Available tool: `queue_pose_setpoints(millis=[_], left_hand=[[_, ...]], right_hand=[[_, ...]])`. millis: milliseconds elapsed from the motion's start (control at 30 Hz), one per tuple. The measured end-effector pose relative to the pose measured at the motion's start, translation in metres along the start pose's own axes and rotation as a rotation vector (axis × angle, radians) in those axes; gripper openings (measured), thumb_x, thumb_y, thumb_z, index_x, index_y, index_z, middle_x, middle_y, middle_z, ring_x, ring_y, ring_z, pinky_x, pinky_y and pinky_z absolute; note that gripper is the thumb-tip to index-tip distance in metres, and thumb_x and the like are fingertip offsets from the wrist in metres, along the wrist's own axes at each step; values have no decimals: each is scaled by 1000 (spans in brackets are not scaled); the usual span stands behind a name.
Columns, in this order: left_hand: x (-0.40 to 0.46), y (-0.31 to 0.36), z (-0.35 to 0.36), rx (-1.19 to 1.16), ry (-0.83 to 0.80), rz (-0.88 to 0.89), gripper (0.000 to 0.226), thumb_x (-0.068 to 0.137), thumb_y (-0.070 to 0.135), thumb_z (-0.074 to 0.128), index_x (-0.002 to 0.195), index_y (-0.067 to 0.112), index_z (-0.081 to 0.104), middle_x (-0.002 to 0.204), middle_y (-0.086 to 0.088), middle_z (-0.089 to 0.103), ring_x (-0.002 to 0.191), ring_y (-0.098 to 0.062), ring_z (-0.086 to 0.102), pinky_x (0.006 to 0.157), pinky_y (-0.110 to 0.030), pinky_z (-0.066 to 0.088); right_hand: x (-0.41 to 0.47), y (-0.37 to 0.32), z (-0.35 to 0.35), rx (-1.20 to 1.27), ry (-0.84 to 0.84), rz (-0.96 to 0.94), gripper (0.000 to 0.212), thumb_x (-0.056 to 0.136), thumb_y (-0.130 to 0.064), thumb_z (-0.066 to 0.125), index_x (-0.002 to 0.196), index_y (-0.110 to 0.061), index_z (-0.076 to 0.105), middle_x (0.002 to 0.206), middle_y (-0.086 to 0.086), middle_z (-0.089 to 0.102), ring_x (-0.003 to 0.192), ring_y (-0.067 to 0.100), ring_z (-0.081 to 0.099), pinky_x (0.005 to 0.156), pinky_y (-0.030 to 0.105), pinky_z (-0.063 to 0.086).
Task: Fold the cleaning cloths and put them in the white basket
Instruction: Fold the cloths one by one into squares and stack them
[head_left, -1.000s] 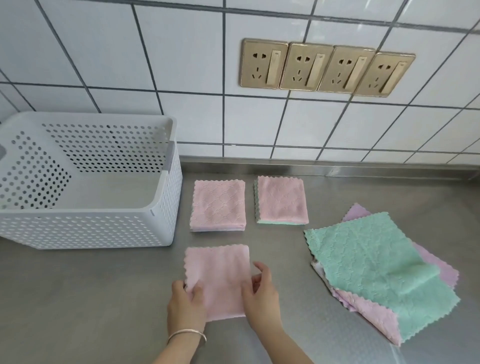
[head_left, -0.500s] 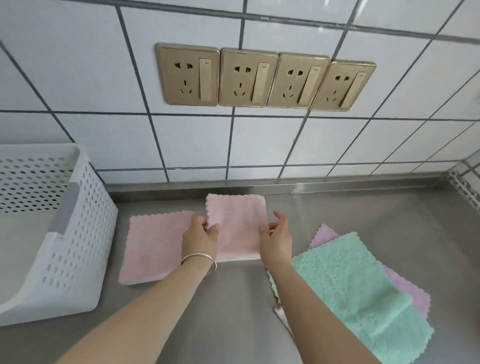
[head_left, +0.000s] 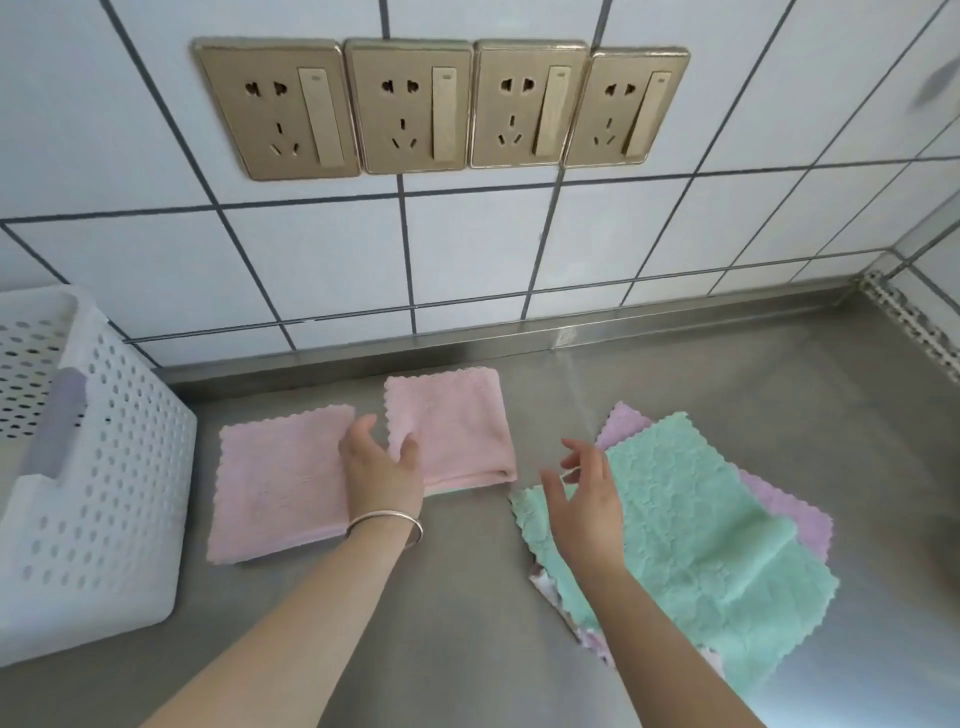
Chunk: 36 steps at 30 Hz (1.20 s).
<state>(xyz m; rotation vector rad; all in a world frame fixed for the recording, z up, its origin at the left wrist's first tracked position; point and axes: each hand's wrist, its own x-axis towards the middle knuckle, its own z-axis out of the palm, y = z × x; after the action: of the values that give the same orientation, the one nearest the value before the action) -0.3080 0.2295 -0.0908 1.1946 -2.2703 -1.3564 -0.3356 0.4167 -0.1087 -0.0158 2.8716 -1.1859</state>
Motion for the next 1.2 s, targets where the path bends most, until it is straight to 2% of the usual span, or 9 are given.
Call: queue_pose_setpoints(millis=[133,333,500,600,667,733,867,1000,1200], left_hand=[[-45,-7,-3,160,-57,334,47,79,8,60,124,8,44,133,-11,39,122,-26,42,100,-33,37],[-114,-31,22,487,-481,674,32,83,13,54,115,17,54,121,-1,52,113,-20,47,90,-28,42],[-131,-41,47,685,-660,1001,50,43,30,80,91,32,66,92,13,67,87,-10,58,71,-19,55],[-139,-30,59,882,-748,1070,45,59,54,67,101,38,66,111,12,66,110,-17,59,91,-32,48],[-142,-22,71,896,-814,1035,47,80,54,37,117,37,58,133,12,53,135,-16,34,110,-43,25],[-144,-10,77,833,-779,940,57,80,47,19,120,34,57,135,12,51,137,-12,30,112,-37,18],[-140,25,77,469,-534,807,26,89,25,47,107,22,66,110,-4,68,104,-27,60,76,-28,42],[-139,69,56,348,-449,830,20,89,22,53,104,19,66,97,-7,70,93,-30,62,63,-25,31],[-106,121,-36,217,-323,876,11,82,28,64,89,22,70,84,2,71,79,-19,63,69,-26,45]], right_hand=[[-73,58,-37,-223,130,-120,29,79,-41,50,81,-15,63,74,-4,55,66,20,59,54,23,40],[-119,85,-34,-536,-66,-91,28,68,-44,49,62,-17,57,65,-1,52,59,25,54,48,32,40],[-110,92,-38,-668,-133,-191,33,53,-54,76,52,-25,60,60,-7,55,59,18,56,56,27,44],[-106,96,-55,-612,-170,-262,34,65,-56,47,50,-28,59,51,-11,53,54,12,55,67,23,31],[-103,93,-76,-565,-108,-348,17,62,-39,53,52,-26,56,47,-12,51,47,9,52,65,21,29],[-95,91,-104,-475,-5,-411,11,54,-21,66,56,-21,55,45,-11,51,39,10,47,57,15,30],[-76,73,-177,-560,39,-473,21,65,-32,76,70,-20,60,52,-10,59,37,9,51,36,11,17],[-50,38,-234,-942,-129,-313,24,91,-38,49,104,-25,63,103,-5,64,93,22,63,71,29,48],[-37,-19,-281,-665,118,-257,21,90,-36,55,95,-20,68,92,-3,56,93,21,54,67,29,41]])
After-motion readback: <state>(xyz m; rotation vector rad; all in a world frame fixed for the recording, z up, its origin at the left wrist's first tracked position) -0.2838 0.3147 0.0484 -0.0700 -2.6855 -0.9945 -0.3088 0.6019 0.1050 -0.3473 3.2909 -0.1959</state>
